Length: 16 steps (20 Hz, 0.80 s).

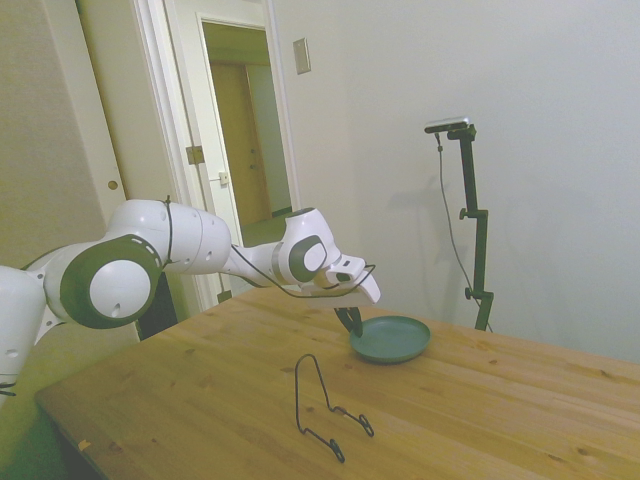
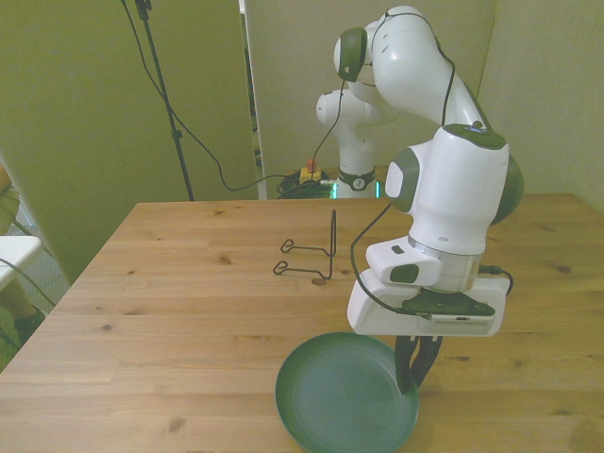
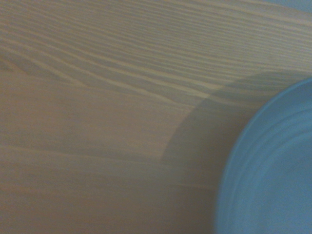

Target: Load the plate

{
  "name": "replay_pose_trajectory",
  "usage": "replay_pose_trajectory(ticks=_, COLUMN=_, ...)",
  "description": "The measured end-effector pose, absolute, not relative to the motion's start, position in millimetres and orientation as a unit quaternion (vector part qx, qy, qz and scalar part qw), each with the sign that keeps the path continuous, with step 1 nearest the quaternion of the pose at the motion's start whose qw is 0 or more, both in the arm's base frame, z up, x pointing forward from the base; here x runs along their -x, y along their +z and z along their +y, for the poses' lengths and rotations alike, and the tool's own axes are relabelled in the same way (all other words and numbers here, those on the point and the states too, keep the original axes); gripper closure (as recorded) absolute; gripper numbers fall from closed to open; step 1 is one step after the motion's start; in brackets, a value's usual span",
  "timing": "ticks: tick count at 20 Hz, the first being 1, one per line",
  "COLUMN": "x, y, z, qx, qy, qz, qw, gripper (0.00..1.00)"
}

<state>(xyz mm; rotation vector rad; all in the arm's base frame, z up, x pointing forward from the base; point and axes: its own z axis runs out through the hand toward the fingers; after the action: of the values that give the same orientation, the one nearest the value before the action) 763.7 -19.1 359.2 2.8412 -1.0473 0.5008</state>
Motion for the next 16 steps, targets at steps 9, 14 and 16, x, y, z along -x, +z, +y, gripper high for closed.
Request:
replay_pose_trajectory(ticks=9, x=-759.9, y=411.4, z=-16.0, qx=-0.920, qy=0.181, qz=-0.349, qw=0.009, gripper=1.00)
replay_pose_trajectory(ticks=14, x=-749.4, y=485.7, z=-8.3, qx=-0.911, qy=0.195, qz=-0.360, qw=-0.040, gripper=1.00)
replay_pose_trajectory(ticks=16, x=-741.8, y=516.7, z=-5.4, qx=-0.908, qy=0.196, qz=-0.364, qw=-0.071, gripper=1.00)
